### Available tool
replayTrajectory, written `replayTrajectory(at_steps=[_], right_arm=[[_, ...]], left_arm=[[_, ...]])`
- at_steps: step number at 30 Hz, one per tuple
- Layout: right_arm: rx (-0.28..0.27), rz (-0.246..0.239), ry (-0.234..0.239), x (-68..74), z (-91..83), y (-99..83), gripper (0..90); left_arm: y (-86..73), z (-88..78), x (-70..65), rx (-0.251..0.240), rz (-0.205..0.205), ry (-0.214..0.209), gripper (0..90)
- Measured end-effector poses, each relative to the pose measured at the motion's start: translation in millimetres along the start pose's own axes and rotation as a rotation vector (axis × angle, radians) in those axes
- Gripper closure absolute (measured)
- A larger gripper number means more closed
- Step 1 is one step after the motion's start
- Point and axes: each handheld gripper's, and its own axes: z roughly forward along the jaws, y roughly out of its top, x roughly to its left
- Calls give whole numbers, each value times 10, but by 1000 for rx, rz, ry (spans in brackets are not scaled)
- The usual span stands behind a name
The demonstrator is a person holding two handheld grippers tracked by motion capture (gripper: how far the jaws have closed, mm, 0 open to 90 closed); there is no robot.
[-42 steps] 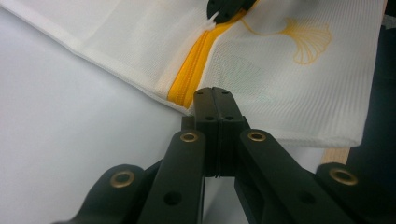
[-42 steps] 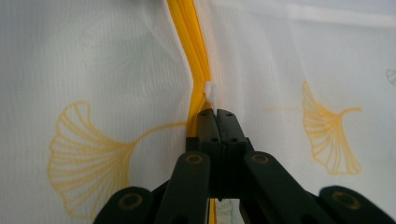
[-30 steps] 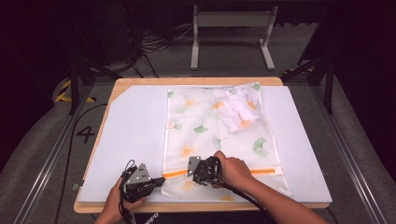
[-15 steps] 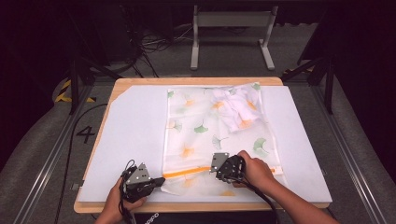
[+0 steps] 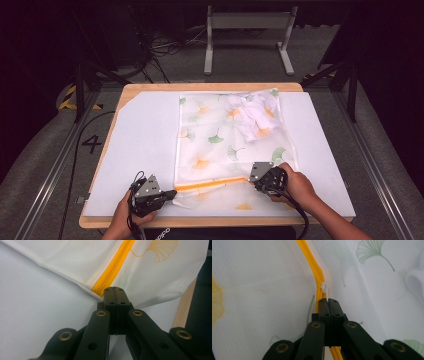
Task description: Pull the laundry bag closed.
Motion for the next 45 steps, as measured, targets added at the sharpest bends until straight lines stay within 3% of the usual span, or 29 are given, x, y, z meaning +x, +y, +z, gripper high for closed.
replayTrajectory(at_steps=[2, 8, 10, 28, 32, 34, 45], right_arm=[[-4, 28, -12, -5, -15, -60, 900], [4, 41, -6, -44, -52, -199, 900], [9, 69, -13, -66, -68, -290, 900], [24, 174, -42, -204, -282, -773, 900], [27, 199, -68, -228, -324, -868, 900], [20, 230, -57, -243, -344, -937, 900], [14, 267, -72, -248, -382, -1095, 900]], left_arm=[[0, 0, 0, 0, -1, 0, 900], [-1, 0, 0, 0, 0, 0, 900], [-1, 0, 1, -1, 0, 0, 900], [-1, -1, 6, -1, -2, -1, 900], [-1, -1, 5, -1, -2, -1, 900], [-2, -1, 8, -2, -2, -3, 900], [-3, -1, 7, -2, -5, -3, 900]])
